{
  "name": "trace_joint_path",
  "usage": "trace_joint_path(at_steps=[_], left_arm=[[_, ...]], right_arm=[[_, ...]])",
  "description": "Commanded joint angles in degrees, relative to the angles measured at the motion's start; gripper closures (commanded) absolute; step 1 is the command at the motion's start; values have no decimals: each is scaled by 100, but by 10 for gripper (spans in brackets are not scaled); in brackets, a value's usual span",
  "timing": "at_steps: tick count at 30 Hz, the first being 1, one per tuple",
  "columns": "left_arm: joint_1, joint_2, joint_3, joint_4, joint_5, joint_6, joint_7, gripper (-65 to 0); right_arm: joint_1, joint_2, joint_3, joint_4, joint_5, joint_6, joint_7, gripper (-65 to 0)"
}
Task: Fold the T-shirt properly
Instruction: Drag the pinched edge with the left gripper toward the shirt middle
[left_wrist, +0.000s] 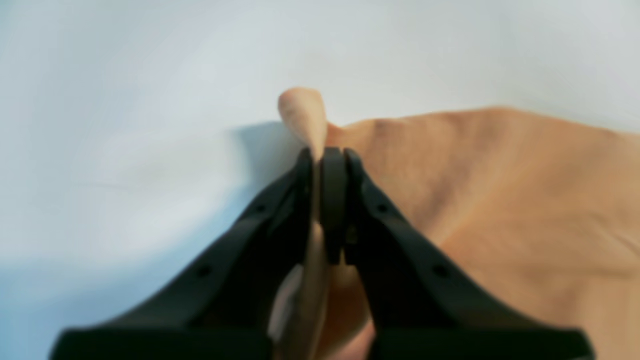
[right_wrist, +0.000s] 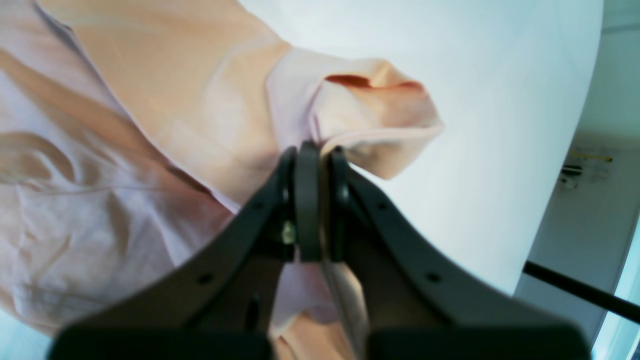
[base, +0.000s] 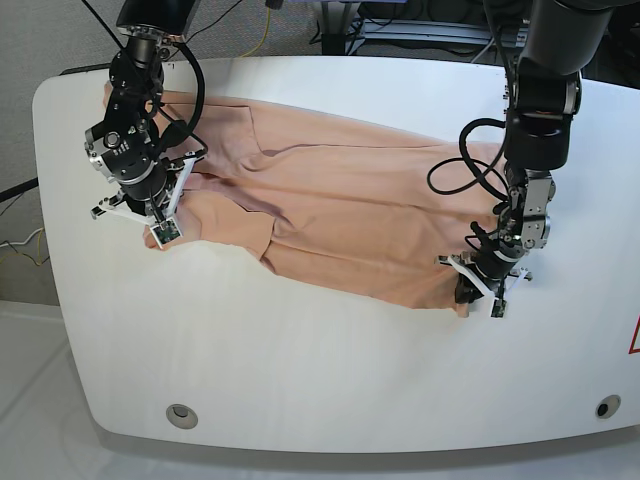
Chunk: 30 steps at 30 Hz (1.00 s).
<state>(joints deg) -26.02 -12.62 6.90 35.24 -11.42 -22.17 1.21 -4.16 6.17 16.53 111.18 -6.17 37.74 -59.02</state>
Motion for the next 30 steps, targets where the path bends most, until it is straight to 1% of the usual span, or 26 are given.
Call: trace_joint_path(at_steps=[1, 8, 16, 18, 22, 30], left_arm=[[-57, -8, 9, 14, -32, -205, 296, -25], [-22, -26, 9, 14, -251, -222, 296, -23], [-22, -34, 1, 49, -251, -231, 296, -23], [-13, -96, -43, 199, -251, -231, 305, -23], [13, -193, -79, 550, -251, -231, 569, -23], [180, -201, -158, 1473, -251, -231, 1149, -23]], right_arm=[[87, 46, 12, 104, 15, 2, 87, 0], [87, 46, 12, 104, 6, 2, 87, 0], [87, 46, 12, 104, 6, 2, 87, 0], [87, 37, 12, 104, 6, 2, 87, 0], [87, 29, 12, 104, 6, 2, 87, 0], [104, 20, 12, 104, 15, 2, 87, 0]])
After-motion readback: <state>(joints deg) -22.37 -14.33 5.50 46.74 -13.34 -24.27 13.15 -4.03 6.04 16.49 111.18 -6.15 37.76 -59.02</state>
